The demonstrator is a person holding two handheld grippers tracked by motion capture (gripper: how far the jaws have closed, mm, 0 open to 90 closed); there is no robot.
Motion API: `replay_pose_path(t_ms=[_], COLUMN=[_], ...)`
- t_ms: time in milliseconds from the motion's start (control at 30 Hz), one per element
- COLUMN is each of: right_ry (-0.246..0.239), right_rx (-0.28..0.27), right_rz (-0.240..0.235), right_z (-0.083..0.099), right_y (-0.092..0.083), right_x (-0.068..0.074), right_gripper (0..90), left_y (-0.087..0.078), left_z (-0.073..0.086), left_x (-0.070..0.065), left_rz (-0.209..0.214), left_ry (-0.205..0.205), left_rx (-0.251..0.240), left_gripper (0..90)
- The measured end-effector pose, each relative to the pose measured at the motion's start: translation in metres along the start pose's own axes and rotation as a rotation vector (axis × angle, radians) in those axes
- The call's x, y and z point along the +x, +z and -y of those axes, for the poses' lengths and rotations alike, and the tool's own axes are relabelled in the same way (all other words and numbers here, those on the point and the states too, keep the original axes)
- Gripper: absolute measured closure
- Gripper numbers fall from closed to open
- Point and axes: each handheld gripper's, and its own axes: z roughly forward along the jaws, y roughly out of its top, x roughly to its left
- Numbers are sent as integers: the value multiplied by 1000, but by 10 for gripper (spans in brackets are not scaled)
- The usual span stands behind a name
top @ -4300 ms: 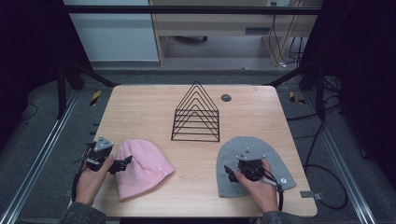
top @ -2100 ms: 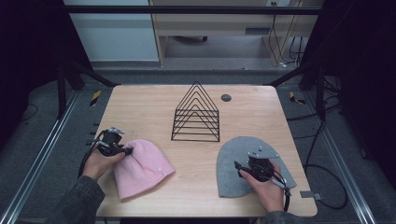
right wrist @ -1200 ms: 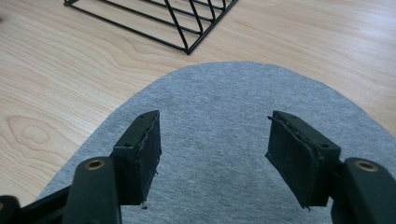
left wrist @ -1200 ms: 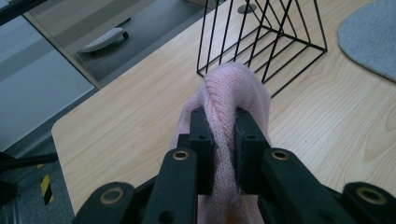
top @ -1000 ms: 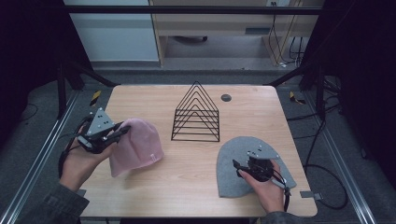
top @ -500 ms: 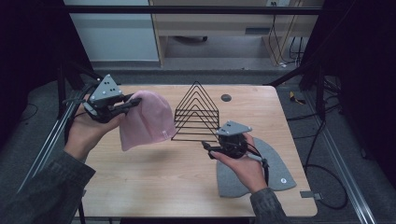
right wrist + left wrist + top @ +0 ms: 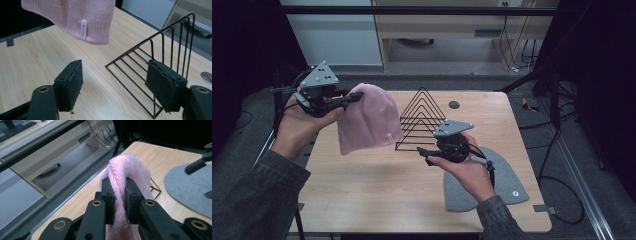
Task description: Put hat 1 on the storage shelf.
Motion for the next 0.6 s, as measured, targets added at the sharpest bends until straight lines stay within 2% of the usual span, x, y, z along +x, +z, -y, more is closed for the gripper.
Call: replay_pose_path(t_ms=[233, 333, 433, 600], right_ry=[-36, -30, -17, -11], right_rx=[20, 15, 7, -8], right_rz=[-40, -53, -76, -128], right_z=[-10, -16, -22, -32], right_y=[15, 23, 27, 29], right_x=[4, 3, 3, -1], right_gripper=[356, 366, 374, 414], left_y=[-3, -6, -9, -10], left_z=[-13, -19, -23, -30], left_x=[-8, -14, -17, -13], left_rz=[32, 39, 48, 76], left_ry=[37, 64, 68, 60], left_rx=[-10, -12, -28, -58], left_gripper=[802, 801, 800, 799])
